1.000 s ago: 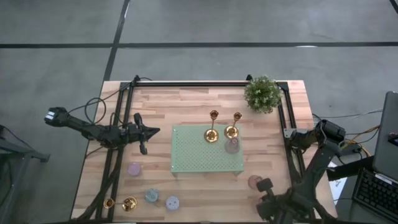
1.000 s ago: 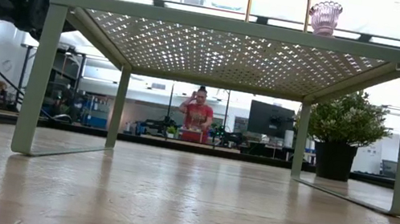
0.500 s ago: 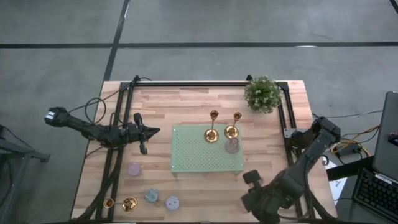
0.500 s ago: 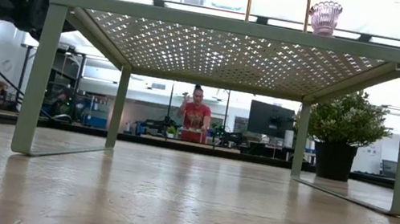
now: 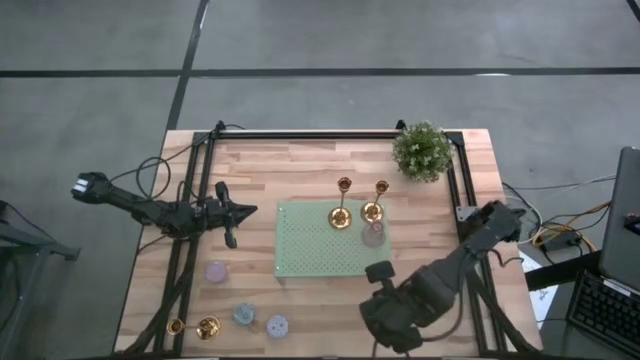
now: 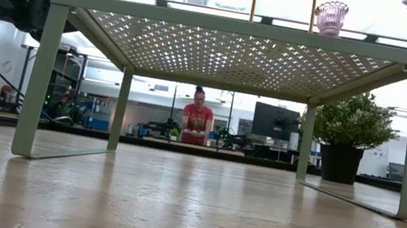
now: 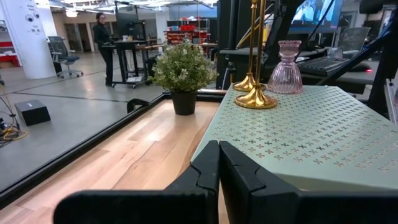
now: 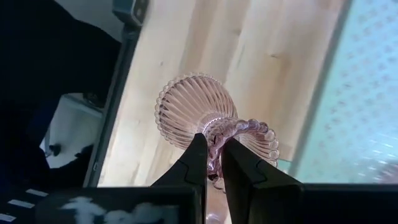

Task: Pick & Place candle stick holders
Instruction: Put the bottom pink glass candle holder on the shelf

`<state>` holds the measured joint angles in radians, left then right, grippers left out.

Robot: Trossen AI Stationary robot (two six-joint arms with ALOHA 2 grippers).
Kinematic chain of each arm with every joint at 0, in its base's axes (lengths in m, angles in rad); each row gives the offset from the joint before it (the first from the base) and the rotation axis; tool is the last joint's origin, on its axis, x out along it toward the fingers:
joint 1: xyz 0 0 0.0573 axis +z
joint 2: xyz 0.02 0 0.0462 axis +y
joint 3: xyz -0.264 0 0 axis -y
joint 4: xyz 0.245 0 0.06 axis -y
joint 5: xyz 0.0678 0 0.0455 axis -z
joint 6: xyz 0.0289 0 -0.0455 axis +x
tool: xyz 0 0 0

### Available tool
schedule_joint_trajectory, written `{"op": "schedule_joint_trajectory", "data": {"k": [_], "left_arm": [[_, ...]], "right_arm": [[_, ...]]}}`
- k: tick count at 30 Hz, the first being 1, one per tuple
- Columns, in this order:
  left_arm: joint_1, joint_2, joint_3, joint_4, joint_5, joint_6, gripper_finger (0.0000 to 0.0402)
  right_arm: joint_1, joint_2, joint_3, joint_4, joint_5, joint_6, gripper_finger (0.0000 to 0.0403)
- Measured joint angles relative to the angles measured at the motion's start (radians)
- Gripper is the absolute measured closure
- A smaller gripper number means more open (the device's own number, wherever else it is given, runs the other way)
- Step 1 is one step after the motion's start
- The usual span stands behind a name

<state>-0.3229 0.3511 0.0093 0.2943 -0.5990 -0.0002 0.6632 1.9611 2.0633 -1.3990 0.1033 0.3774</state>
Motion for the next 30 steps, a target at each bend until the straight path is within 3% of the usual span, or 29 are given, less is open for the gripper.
{"op": "schedule_joint_trajectory", "data": {"k": [10, 30], "left_arm": [[0.000, 0.000, 0.000, 0.000, 0.000, 0.000, 0.0389], [0.000, 0.000, 0.000, -0.001, 0.000, 0.000, 0.0389]], "right_arm": [[-0.101, 0.069, 0.244, -0.143, 0.010, -0.012, 0.0384], [-0.307, 0.069, 0.234, -0.173, 0.165, -0.049, 0.0383]]}}
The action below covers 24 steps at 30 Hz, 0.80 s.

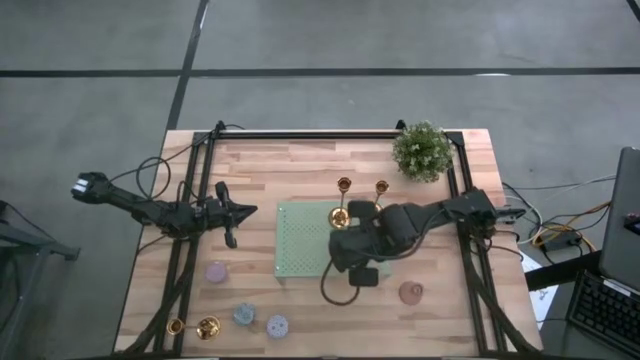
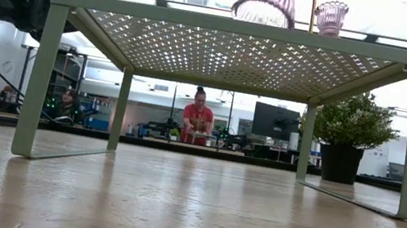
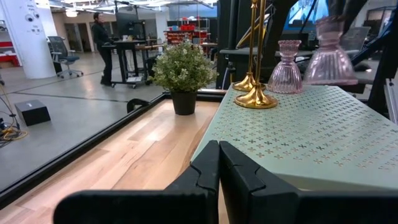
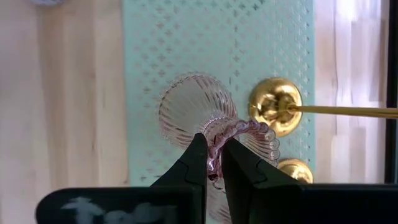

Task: Pick & Place candle stick holders
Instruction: Put the bottom pink glass candle holder on the shelf

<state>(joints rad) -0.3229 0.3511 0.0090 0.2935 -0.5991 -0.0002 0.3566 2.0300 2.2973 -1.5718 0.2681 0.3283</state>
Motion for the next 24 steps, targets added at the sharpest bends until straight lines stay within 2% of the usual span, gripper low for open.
{"op": "schedule_joint_trajectory", "data": {"k": [13, 24], "left_arm": [[0.000, 0.000, 0.000, 0.000, 0.000, 0.000, 0.0389], [0.000, 0.000, 0.000, 0.000, 0.000, 0.000, 0.0389]], "right_arm": [[-0.035, 0.000, -0.095, 0.001, 0.023, -0.049, 0.0383], [-0.044, 0.001, -0.108, 0.007, 0.049, -0.079, 0.0382]]}}
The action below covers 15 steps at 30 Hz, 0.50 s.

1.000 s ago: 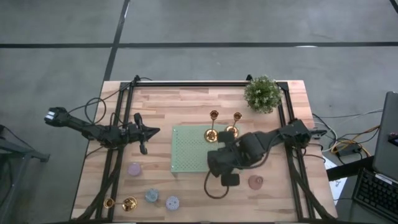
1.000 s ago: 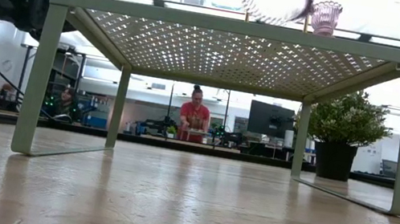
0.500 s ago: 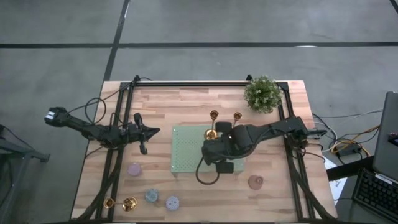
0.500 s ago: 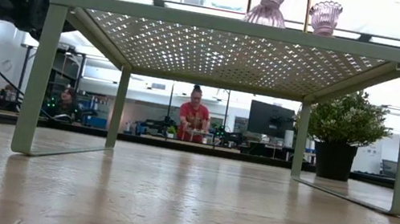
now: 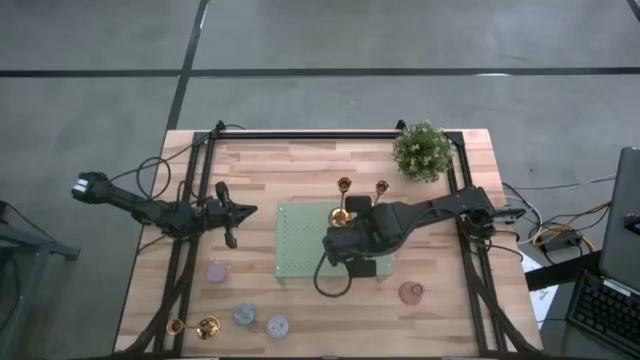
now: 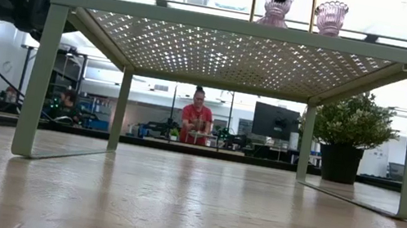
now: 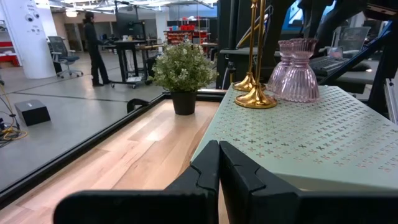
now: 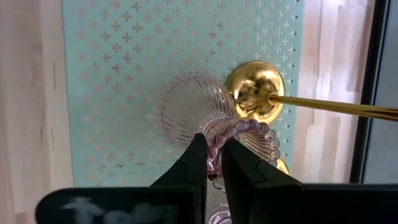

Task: Pick & Place candle stick holders
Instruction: Put the bottom pink glass candle holder on the shelf

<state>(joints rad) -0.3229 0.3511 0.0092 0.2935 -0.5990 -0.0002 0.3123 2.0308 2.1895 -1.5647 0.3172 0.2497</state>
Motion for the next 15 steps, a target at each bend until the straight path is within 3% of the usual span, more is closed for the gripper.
{"op": "schedule_joint_trajectory", "data": {"k": [15], "left_arm": [[0.000, 0.000, 0.000, 0.000, 0.000, 0.000, 0.0389]], "right_arm": [[-0.026, 0.000, -0.015, 0.009, 0.003, -0.035, 0.0382]]}}
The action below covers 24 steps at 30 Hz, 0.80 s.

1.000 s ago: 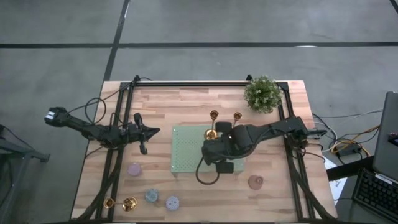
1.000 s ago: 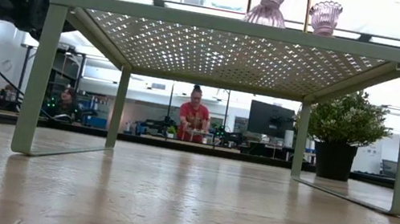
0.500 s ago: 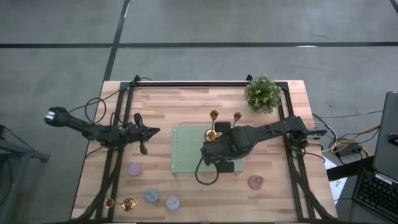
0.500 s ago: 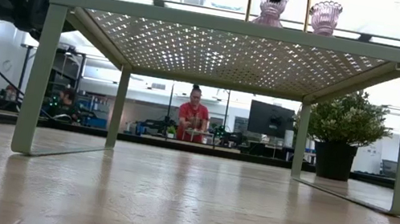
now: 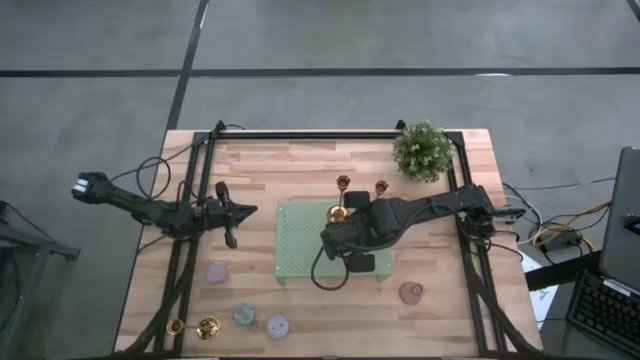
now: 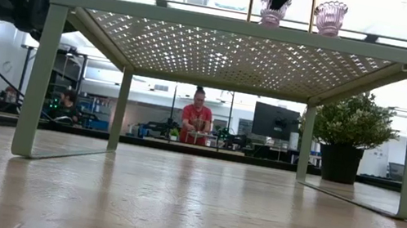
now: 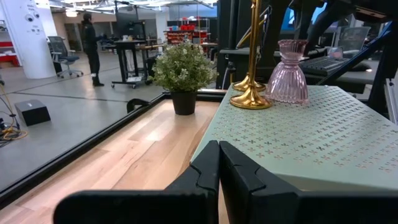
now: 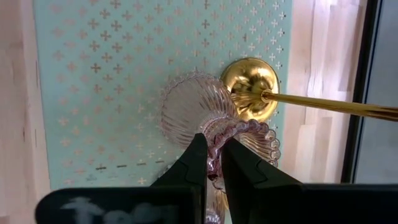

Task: Pick & Place candle stick holders
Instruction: Put the bottom pink glass candle holder on the shelf

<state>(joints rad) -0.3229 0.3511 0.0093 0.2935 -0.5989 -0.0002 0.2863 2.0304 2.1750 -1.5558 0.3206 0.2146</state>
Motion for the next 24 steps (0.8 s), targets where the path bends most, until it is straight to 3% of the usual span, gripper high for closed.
{"op": "schedule_joint_trajectory", "data": {"k": [14, 24], "left_arm": [[0.000, 0.000, 0.000, 0.000, 0.000, 0.000, 0.0389], [0.000, 0.000, 0.000, 0.000, 0.000, 0.000, 0.0389]], "right_arm": [[-0.011, 0.000, 0.000, 0.006, -0.003, -0.021, 0.0380], [-0.010, 0.000, -0.021, 0.025, -0.007, -0.026, 0.0338]]}}
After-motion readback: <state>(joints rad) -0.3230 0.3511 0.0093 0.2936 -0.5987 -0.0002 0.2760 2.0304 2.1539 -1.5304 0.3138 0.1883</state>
